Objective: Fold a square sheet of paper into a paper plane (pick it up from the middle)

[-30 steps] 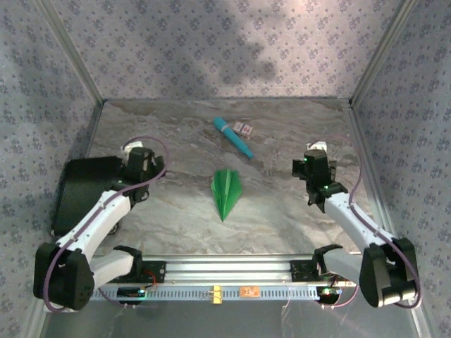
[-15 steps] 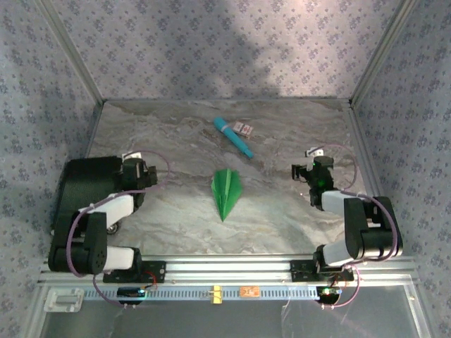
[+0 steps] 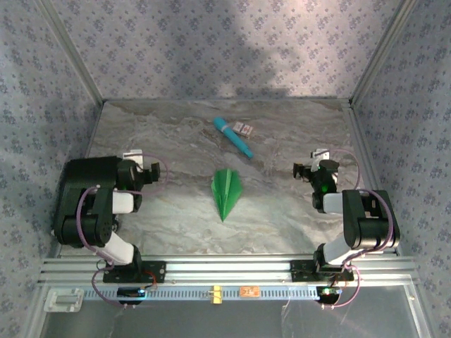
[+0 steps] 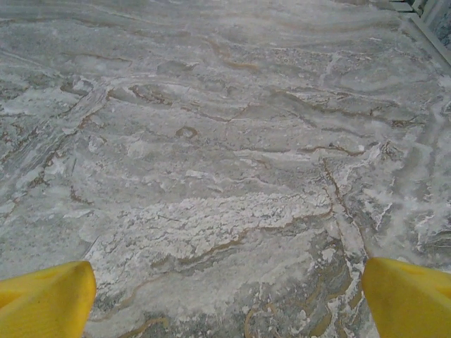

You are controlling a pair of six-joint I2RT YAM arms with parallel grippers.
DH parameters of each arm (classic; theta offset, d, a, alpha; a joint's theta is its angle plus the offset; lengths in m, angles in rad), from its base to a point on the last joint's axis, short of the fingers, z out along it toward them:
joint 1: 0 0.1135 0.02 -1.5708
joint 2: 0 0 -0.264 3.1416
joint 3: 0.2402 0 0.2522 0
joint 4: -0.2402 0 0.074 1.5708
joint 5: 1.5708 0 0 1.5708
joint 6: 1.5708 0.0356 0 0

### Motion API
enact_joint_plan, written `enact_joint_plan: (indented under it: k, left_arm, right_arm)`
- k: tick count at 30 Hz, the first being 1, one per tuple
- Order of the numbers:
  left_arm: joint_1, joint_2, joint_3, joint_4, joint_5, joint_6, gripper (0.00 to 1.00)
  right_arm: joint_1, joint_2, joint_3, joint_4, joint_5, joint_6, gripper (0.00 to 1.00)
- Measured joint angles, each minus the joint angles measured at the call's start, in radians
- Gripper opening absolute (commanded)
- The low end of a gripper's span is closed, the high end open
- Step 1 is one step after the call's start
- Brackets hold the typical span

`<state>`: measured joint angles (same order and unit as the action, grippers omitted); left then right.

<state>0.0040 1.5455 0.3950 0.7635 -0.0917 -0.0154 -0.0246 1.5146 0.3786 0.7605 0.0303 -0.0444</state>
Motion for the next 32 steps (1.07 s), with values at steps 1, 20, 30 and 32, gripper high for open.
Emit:
enact_joint_plan:
  k: [1,20,30,32]
  left_arm:
    - [0.001,0.0,0.0,0.005,-0.006,-0.004,1.0]
    - [-0.032,0.0,0.0,0.07,-0.168,-0.031,1.0]
    - [-0.025,0.0,0.0,0.07,-0.084,-0.01,1.0]
    - [-0.023,0.0,0.0,0.07,-0.045,-0.002,1.0]
  right_arm:
    - [0.0,0.0,0.0,0.0,0.0,0.002,0.99]
    - [0.0,0.0,0.0,0.0,0.008,0.003,0.99]
    - [0.0,0.0,0.0,0.0,0.008,0.003,0.99]
    - [0.0,0.0,0.0,0.0,0.008,0.003,0.99]
